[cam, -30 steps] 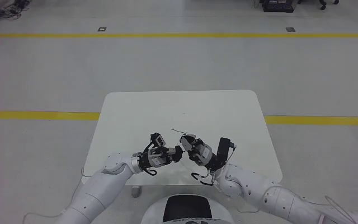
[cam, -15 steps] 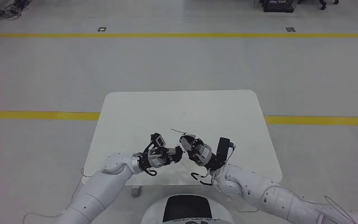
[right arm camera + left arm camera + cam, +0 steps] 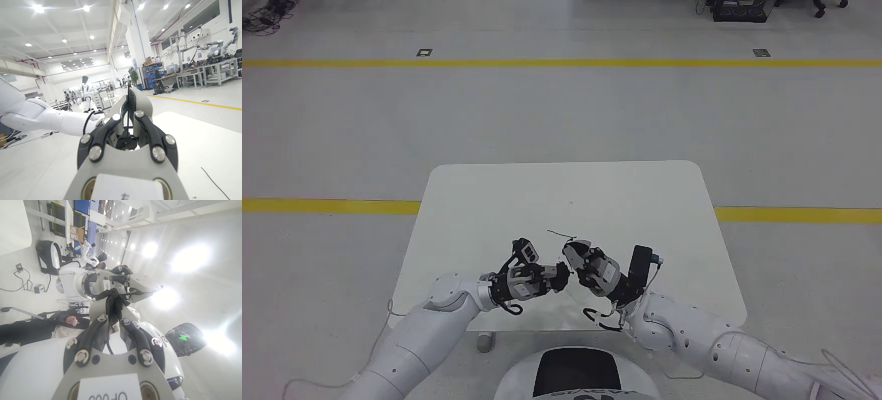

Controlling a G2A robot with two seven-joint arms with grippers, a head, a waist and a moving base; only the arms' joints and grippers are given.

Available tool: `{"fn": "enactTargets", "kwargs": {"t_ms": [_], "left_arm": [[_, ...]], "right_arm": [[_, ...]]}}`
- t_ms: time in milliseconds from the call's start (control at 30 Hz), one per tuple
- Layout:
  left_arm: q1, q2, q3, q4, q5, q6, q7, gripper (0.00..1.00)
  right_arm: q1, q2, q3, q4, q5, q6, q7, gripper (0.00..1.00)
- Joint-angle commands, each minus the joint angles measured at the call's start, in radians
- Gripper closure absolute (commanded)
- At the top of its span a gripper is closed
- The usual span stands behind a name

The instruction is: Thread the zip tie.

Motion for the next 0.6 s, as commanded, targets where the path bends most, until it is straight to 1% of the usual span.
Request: {"fn": "enactTargets", "kwargs": {"t_ms": [0,567], "left_arm": [[-0.001,0.0,0.001,0.002,-0.003,0.001,0.002,1.0],[-0.008,-0.002,0.007,0.008,-0.009,-0.001,0.002,1.0]], "right_arm": [[-0.001,0.0,0.002,-0.001,-0.003,0.0,-0.003,1.0],[-0.012,0.007,0.013,-0.011,-0.011,0.0,-0.001,1.0]]}}
